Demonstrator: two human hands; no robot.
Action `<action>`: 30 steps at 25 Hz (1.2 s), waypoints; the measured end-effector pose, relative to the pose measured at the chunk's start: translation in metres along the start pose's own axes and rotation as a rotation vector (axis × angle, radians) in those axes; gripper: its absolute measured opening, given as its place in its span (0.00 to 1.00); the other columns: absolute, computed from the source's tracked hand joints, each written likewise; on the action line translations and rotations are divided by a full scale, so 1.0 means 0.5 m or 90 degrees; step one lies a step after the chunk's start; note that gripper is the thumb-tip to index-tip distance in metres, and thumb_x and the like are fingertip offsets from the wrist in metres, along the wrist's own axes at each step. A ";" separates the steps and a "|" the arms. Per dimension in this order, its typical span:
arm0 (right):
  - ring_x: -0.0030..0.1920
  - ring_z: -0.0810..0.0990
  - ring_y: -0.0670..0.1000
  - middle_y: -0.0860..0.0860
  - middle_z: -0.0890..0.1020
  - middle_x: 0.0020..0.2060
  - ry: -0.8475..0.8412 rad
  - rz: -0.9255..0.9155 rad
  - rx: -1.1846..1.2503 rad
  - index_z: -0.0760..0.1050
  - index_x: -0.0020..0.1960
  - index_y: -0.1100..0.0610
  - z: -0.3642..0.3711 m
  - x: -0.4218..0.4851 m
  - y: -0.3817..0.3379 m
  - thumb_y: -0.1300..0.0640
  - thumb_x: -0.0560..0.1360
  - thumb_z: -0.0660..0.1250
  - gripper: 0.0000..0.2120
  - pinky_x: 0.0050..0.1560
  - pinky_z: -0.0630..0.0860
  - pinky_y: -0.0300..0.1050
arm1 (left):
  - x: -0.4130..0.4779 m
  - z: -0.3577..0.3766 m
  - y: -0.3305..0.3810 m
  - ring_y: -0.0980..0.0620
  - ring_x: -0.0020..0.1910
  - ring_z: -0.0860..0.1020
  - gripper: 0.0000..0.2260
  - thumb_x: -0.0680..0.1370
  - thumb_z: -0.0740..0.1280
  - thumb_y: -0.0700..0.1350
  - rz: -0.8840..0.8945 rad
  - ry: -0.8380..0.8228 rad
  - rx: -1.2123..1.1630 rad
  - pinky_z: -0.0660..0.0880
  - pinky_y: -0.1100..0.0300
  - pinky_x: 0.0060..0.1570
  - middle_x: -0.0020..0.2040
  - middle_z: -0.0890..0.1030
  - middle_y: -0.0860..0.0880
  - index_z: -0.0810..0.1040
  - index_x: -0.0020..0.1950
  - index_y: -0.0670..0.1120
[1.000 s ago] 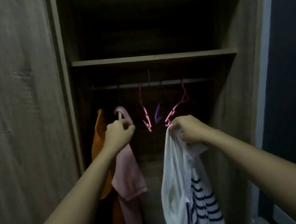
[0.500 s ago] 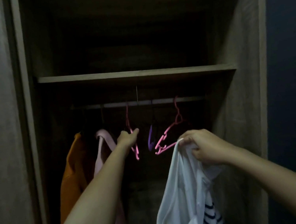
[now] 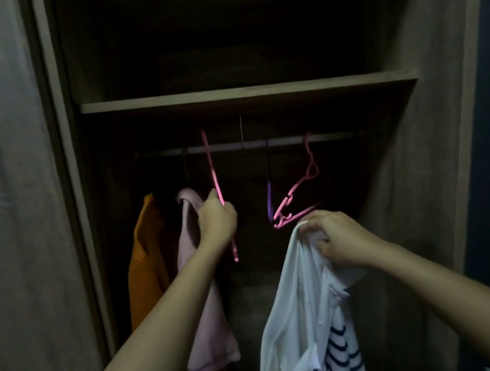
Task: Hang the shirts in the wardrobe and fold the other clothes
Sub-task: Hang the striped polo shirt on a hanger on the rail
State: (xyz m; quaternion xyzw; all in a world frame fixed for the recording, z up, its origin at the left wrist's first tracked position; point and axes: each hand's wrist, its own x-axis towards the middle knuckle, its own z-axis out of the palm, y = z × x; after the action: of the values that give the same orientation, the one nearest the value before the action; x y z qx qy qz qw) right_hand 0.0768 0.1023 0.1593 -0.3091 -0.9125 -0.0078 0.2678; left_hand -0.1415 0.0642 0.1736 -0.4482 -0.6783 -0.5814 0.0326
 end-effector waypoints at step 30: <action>0.64 0.67 0.56 0.45 0.60 0.73 -0.179 0.090 -0.110 0.64 0.71 0.50 -0.009 -0.115 -0.149 0.63 0.71 0.67 0.30 0.63 0.70 0.51 | -0.446 -0.537 -0.045 0.71 0.34 0.76 0.14 0.75 0.58 0.53 0.429 -0.178 0.223 0.73 0.74 0.33 0.34 0.81 0.56 0.81 0.49 0.50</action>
State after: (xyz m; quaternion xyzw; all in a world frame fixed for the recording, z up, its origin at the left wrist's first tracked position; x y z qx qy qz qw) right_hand 0.0750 0.0090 0.1463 -0.3928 -0.9128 -0.0243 0.1097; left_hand -0.1510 -0.2807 0.1169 -0.7078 -0.5800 -0.3476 0.2047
